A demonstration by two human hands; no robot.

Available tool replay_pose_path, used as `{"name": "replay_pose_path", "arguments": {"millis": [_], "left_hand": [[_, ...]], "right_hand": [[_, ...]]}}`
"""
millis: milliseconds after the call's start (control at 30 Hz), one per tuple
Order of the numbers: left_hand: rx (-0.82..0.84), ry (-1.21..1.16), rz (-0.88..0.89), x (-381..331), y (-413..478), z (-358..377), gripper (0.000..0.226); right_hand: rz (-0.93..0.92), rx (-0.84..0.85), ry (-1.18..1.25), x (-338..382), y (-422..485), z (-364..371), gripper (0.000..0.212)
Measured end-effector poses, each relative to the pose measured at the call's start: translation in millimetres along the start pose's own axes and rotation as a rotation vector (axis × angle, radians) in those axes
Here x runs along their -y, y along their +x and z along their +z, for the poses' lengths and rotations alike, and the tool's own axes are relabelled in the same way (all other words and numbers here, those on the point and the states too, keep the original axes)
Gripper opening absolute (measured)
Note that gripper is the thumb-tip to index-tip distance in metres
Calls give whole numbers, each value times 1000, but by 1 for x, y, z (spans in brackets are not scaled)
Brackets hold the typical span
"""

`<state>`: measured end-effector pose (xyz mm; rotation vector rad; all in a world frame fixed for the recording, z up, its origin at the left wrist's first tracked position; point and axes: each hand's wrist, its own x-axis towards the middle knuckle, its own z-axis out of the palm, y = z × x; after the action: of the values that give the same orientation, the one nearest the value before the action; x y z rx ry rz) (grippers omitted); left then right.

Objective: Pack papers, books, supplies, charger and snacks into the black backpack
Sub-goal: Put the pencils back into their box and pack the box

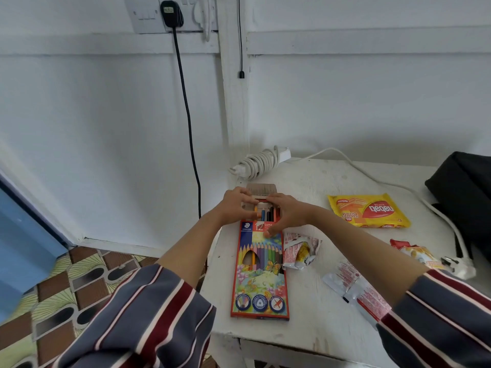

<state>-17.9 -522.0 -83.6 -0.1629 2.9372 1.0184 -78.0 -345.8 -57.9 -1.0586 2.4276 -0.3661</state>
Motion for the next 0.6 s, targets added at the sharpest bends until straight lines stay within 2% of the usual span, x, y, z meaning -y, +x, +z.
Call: {"name": "replay_pose_path", "arguments": {"millis": [167,233,333,433,600], "left_hand": [[-6,-8,7,-1,1,-1,48],[-28,-51,33,-4,1,-2,41],[-220,-167,106,-14,2,-3,26],[-315,-140,195,-39,13,-12,24],[-212,103,291,-96,43,-15,27]], "right_hand": [[-5,-13,3,-1,0,1,100],[-7,-11,2,-1,0,2,99],[-37,-30,126,1,-5,-2,81],[-57,-175,213,1,-16,-19,59],[107,-382,14,-30,-34,-56,42]]}}
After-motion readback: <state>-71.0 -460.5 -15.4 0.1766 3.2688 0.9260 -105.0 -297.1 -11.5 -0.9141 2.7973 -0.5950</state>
